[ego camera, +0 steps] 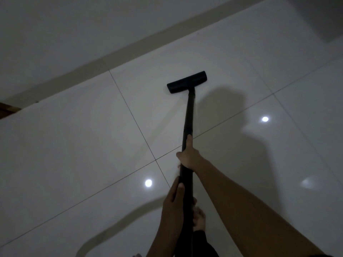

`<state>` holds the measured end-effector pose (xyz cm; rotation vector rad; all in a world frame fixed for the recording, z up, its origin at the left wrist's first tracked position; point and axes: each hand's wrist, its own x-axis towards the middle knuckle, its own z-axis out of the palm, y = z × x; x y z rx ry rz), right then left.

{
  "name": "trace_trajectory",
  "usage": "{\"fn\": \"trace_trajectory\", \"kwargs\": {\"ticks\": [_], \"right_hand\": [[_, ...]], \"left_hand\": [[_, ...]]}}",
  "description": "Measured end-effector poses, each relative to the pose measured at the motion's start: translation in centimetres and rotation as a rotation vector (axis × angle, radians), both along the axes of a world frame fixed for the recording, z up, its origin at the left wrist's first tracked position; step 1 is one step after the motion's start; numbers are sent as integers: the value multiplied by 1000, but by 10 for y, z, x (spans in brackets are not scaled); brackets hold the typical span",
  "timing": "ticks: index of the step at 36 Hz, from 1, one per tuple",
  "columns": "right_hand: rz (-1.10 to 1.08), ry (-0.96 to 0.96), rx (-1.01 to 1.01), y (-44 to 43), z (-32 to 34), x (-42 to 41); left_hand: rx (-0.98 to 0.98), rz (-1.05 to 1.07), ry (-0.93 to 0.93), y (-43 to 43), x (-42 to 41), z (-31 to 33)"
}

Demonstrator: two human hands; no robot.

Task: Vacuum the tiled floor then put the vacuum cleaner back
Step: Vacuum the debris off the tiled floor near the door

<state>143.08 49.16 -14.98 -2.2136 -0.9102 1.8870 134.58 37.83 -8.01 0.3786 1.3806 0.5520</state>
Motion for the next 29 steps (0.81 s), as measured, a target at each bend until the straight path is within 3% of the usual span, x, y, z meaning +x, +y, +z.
{"fn": "trace_trajectory", "kwargs": {"ticks": [11, 20, 29], "right_hand": [[-2, -35, 38, 43, -13, -16], [-158, -120, 72, 42, -14, 5], [-208, -236, 74, 20, -17, 32]], "left_hand": [[15, -3, -5, 42, -10, -5], [31, -141, -38, 53, 3, -9], [31, -303, 46, 44, 17, -15]]}}
